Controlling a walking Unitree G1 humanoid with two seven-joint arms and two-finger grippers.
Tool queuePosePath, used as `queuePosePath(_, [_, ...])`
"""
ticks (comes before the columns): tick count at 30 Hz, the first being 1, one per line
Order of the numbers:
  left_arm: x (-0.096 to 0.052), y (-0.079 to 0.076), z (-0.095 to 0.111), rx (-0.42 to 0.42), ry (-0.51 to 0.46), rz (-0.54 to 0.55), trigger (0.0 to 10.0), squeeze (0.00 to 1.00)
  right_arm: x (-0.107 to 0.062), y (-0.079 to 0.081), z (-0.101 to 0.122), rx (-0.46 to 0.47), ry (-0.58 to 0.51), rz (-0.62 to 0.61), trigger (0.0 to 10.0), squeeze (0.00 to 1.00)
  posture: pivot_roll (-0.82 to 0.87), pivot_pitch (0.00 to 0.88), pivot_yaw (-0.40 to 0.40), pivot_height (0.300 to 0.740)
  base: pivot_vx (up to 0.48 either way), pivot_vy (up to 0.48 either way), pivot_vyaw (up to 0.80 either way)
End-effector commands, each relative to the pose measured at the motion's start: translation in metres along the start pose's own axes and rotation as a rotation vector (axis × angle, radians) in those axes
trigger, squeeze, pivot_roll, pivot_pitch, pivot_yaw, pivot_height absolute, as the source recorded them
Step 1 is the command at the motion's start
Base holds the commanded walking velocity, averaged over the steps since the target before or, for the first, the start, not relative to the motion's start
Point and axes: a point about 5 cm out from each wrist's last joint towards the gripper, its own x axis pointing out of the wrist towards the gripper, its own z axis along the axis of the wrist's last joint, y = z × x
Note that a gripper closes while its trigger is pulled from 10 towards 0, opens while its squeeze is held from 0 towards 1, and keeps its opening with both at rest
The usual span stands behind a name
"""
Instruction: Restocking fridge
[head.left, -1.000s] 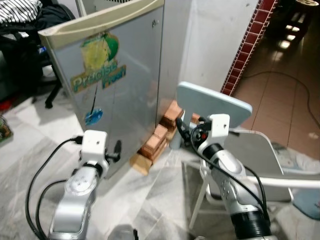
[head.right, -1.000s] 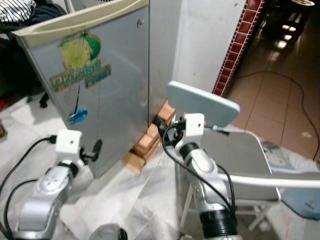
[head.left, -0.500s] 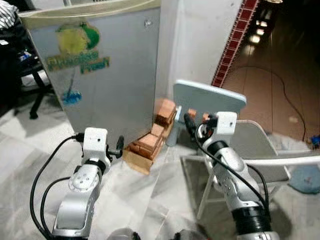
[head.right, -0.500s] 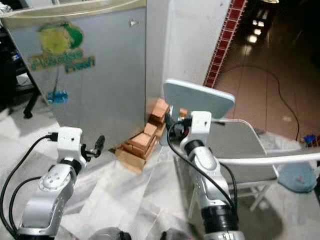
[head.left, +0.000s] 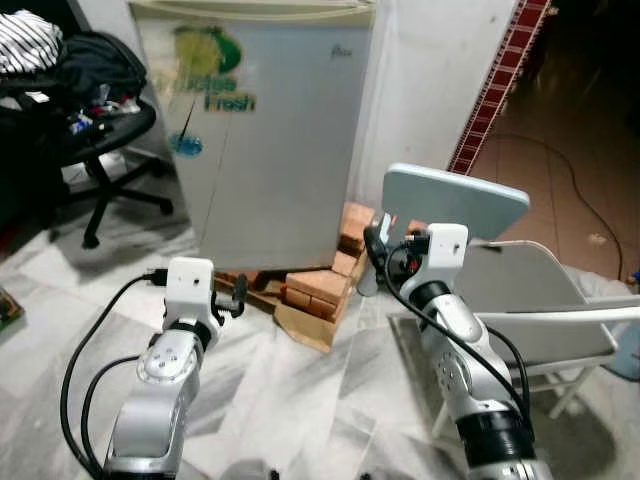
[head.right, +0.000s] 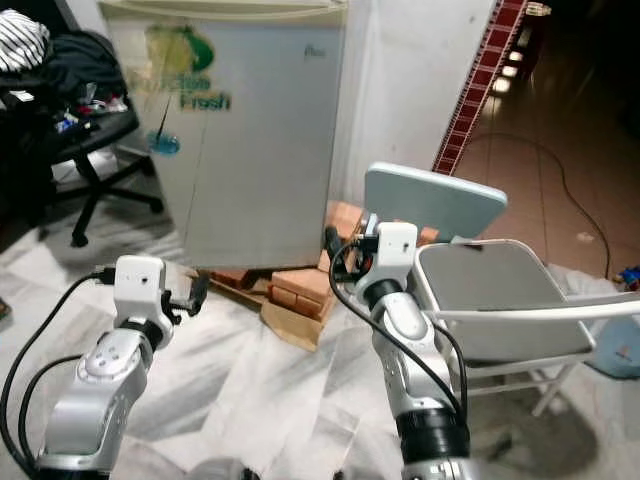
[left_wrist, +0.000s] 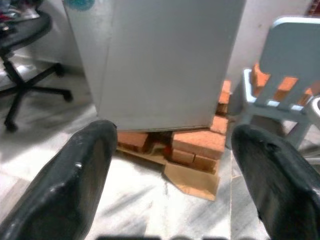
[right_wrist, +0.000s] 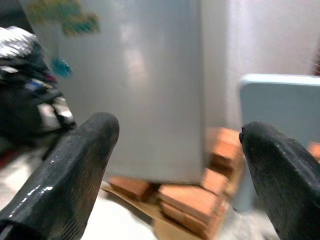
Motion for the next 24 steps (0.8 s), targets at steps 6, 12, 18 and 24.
queuePosePath(6, [-0.0004,-0.0026,0.0026,0.005,-0.01,-0.021,10.0,0.0,-0.0001,-0.0039,0.0005,-0.006,-0.002,-0.022,10.0,0.0,0.09,0.011,-0.013,0.74,0.0,0.48,0.0])
queuePosePath(12, [0.0,-0.0033,0.0028,0.004,-0.016,-0.024,10.0,0.0,-0.0002,-0.0047,0.0002,-0.007,-0.003,-0.028,10.0,0.0,0.09,0.011,-0.013,0.74,0.0,0.48,0.0])
queuePosePath(18, [0.0006,-0.0038,0.0065,0.032,-0.052,-0.034,10.0,0.0,-0.0003,-0.0057,0.001,-0.005,-0.007,-0.031,10.0,0.0,0.09,0.011,-0.014,0.74,0.0,0.48,0.0])
queuePosePath(24, [0.0002,-0.0016,0.0105,0.03,-0.09,-0.032,10.0,0.0,-0.001,-0.0103,0.0014,-0.001,-0.009,-0.061,10.0,0.0,0.09,0.009,-0.013,0.74,0.0,0.479,-0.26])
